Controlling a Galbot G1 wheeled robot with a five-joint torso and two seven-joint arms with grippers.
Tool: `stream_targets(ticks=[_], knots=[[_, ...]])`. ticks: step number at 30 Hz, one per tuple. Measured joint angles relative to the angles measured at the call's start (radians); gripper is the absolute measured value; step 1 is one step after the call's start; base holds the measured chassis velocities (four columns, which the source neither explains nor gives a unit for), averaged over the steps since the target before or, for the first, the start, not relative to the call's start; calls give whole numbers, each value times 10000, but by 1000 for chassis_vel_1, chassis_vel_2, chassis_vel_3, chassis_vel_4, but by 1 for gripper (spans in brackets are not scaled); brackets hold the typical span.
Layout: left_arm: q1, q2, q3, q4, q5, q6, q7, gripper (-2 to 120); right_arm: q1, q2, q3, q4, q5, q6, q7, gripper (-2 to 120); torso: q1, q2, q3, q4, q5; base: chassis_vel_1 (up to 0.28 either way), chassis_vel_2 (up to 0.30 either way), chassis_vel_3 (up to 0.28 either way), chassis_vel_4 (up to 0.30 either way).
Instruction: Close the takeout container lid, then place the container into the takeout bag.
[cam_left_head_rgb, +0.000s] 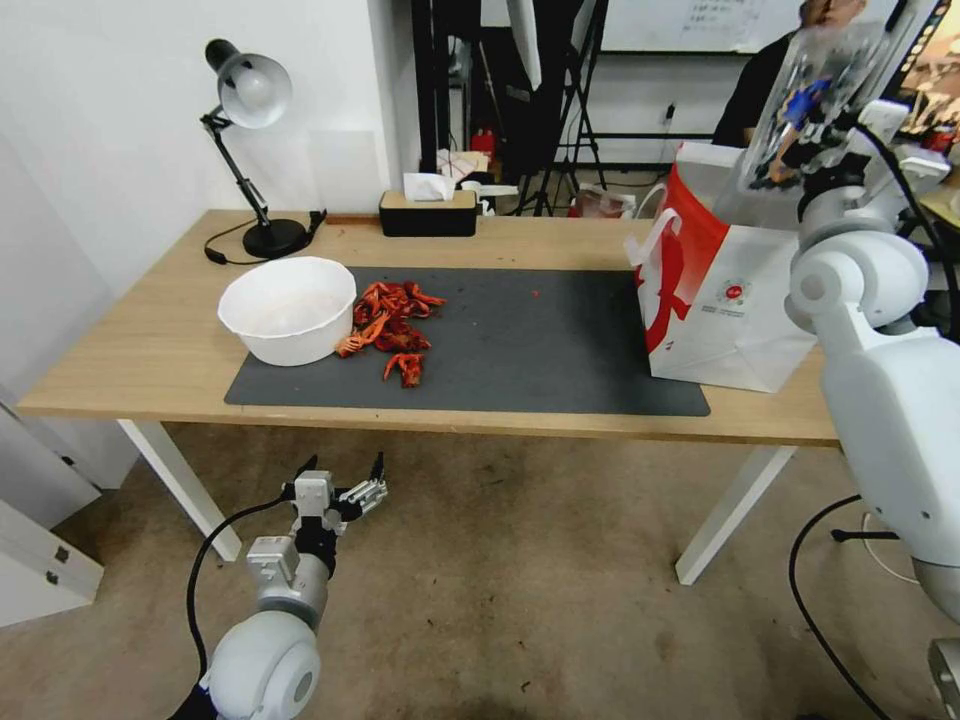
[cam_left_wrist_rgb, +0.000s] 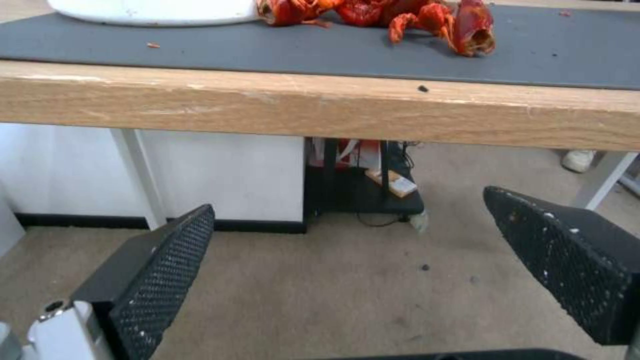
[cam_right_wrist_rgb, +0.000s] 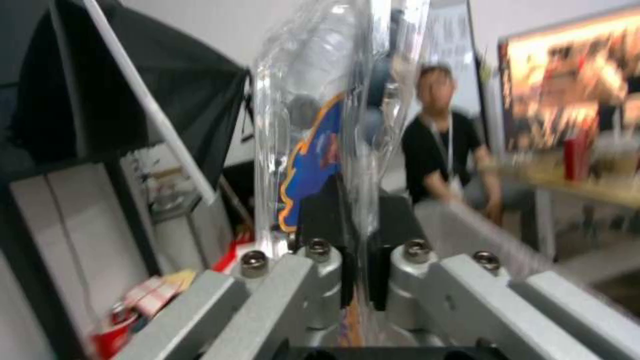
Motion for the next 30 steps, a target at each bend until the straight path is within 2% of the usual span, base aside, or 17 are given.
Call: stream_targets(ticks=[2,3,5,6,9,10,15,16,18,19,21,24,28,30], knots=[[-12,30,1,20,-6,3,-3,100,-166,51,134,21,530,-139,93,17,0,0,0,-1,0,0,0,0,0],[-12,30,1,20,-6,3,-3,100,-166,51,134,21,530,-139,93,17,0,0,0,-1,0,0,0,0,0],[-4,64,-7,19,-15,3,-4,100,-262,88,204,32,823,-226,163,27,0,0,0,-1,1,0,0,0,0],[-4,64,-7,19,-15,3,-4,100,-262,88,204,32,823,-226,163,27,0,0,0,-1,1,0,0,0,0],[8,82,-12,-7,-20,3,-6,100,-326,124,239,14,924,-320,169,43,0,0,0,0,-1,0,0,0,0],[8,82,-12,-7,-20,3,-6,100,-326,124,239,14,924,-320,169,43,0,0,0,0,-1,0,0,0,0],[-44,60,-9,-8,-22,17,-32,100,-317,138,227,-8,946,-405,178,63,0,0,0,-1,0,0,0,0,0],[-44,60,-9,-8,-22,17,-32,100,-317,138,227,-8,946,-405,178,63,0,0,0,-1,0,0,0,0,0],[-50,56,-8,-7,-22,20,-39,100,-333,139,224,-11,946,-413,179,71,0,0,0,-1,0,0,0,0,0],[-51,56,-7,-7,-23,20,-41,100,-346,138,223,-1,959,-408,159,80,0,0,0,-1,1,0,0,0,0],[-51,55,-8,-7,-23,22,-42,100,-353,131,224,24,1003,-379,85,83,0,0,0,-1,1,0,0,0,0],[-57,56,-9,-42,-22,49,-44,100,-371,89,270,182,1383,-158,-284,96,0,0,0,0,1,0,0,0,0],[-63,58,-14,-64,-23,64,-43,100,-430,40,285,415,1566,93,-685,100,0,1,0,-1,0,0,0,0,0],[-31,55,-30,-80,-20,67,-40,100,-580,-62,279,704,1495,345,-1283,100,0,2,-1,-1,-1,0,0,0,0]])
